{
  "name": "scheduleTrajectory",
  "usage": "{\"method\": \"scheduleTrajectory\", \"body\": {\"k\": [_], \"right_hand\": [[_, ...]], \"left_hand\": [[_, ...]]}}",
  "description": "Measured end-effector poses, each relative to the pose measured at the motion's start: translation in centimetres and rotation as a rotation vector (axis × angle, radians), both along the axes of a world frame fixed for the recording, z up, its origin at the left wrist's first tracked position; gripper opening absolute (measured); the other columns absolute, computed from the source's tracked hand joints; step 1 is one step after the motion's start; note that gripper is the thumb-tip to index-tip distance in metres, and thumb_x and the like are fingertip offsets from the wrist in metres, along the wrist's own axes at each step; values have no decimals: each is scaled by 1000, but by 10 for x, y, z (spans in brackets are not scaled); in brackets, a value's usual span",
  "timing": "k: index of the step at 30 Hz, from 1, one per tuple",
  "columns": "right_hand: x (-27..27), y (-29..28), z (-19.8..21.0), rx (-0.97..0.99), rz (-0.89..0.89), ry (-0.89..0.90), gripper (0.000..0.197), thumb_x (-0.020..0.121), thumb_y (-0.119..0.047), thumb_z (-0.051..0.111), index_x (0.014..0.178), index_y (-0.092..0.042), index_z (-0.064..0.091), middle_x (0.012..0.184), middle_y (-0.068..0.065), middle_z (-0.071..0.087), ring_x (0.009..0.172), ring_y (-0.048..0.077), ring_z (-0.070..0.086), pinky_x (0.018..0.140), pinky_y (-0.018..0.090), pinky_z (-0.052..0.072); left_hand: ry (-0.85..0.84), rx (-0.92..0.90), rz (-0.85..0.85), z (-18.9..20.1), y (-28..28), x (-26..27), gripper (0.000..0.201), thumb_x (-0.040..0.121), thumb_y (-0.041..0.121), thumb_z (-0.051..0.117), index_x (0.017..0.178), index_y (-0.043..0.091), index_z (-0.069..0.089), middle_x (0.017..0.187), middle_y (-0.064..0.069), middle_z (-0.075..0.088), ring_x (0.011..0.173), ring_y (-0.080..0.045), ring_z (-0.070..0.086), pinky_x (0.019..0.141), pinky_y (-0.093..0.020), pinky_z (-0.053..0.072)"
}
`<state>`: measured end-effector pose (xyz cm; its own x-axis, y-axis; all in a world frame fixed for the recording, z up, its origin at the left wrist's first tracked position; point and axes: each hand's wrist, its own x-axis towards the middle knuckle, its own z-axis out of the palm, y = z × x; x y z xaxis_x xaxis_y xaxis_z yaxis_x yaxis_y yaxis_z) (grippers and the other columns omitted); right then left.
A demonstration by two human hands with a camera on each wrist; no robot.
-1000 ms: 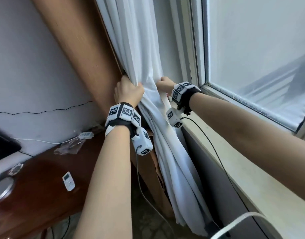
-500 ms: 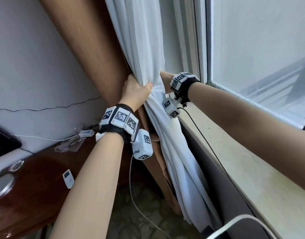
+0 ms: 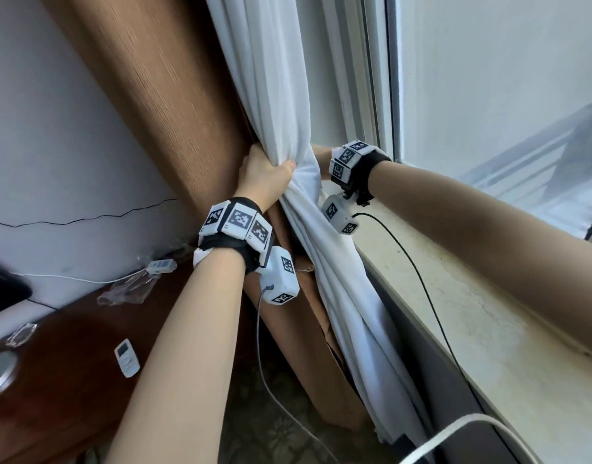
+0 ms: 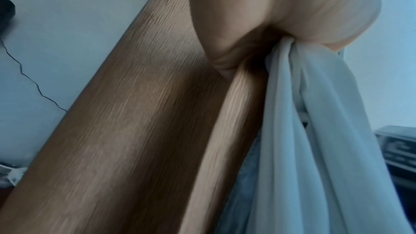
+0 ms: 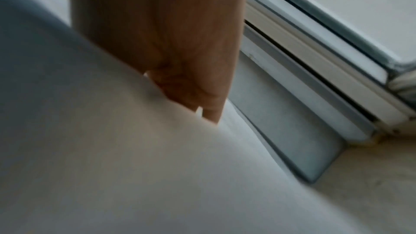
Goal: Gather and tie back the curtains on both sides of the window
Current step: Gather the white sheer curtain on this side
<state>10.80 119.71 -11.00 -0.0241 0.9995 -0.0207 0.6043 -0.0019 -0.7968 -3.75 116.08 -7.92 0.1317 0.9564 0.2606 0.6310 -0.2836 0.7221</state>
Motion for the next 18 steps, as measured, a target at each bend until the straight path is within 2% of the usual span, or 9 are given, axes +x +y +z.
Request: {"method": "scheduleTrajectory", "body": {"k": [1, 3, 4, 6, 8, 11, 14, 16, 18], "right_hand": [[2, 15, -4, 61, -45, -43, 34, 91, -1, 58, 80, -30, 42, 96, 1, 48, 82, 11, 53, 75, 22, 45], [2, 20, -2, 121, -108, -86, 30, 86, -5, 58, 67, -20, 41, 79, 5, 48, 76, 20, 47, 64, 29, 43], [7, 22, -3, 146, -145, -118, 22, 85, -7, 56, 68, -12, 43, 77, 7, 50, 76, 22, 48, 62, 28, 41], [18, 15, -3, 186, -228, -202, 10, 85, -12, 56, 84, -4, 49, 96, 16, 58, 89, 28, 57, 67, 29, 42], [30, 6, -8, 221, -277, -246, 20, 85, -13, 55, 96, 3, 53, 107, 22, 59, 95, 36, 59, 71, 34, 48], [33, -19, -17, 337, -296, -292, 22, 86, -12, 48, 100, 4, 52, 99, 25, 63, 87, 41, 60, 70, 41, 51], [20, -48, -27, 509, -174, -375, 10, 83, -9, 42, 92, -3, 42, 88, 23, 60, 77, 44, 58, 60, 41, 42], [7, -68, -30, 570, -104, -385, 12, 81, -5, 42, 90, -9, 36, 87, 23, 57, 74, 43, 55, 59, 39, 36], [-8, -83, -30, 597, -75, -375, 11, 81, -4, 43, 89, -7, 36, 86, 23, 56, 73, 44, 55, 58, 38, 35]], "left_hand": [[16, 7, 15, 0, 2, -3, 57, 85, 27, 65, 131, 3, 43, 133, -16, 50, 127, -31, 46, 108, -38, 37], [72, 13, 65, 1, 6, -11, 55, 85, 29, 63, 130, 3, 45, 133, -17, 51, 127, -33, 45, 107, -38, 37], [100, 20, 97, 2, 6, -16, 53, 85, 29, 61, 129, 3, 45, 133, -18, 51, 127, -35, 45, 107, -38, 37], [146, 48, 163, 3, 6, -24, 49, 86, 27, 58, 127, 2, 47, 132, -20, 51, 126, -37, 45, 106, -39, 37], [177, 79, 225, 4, 2, -30, 44, 86, 23, 54, 124, 2, 48, 131, -22, 50, 125, -41, 44, 106, -40, 37], [204, 122, 295, 5, -6, -32, 39, 85, 15, 50, 120, -1, 48, 128, -28, 50, 122, -45, 44, 101, -42, 36], [220, 147, 322, 5, -10, -28, 38, 82, 12, 52, 117, -1, 51, 124, -29, 53, 118, -47, 47, 96, -44, 40], [233, 148, 313, 6, -12, -23, 37, 82, 13, 53, 116, -1, 52, 122, -28, 55, 116, -47, 49, 94, -44, 42], [253, 133, 289, 6, -13, -19, 37, 85, 17, 54, 117, 0, 51, 123, -28, 55, 117, -46, 49, 94, -45, 42]]}}
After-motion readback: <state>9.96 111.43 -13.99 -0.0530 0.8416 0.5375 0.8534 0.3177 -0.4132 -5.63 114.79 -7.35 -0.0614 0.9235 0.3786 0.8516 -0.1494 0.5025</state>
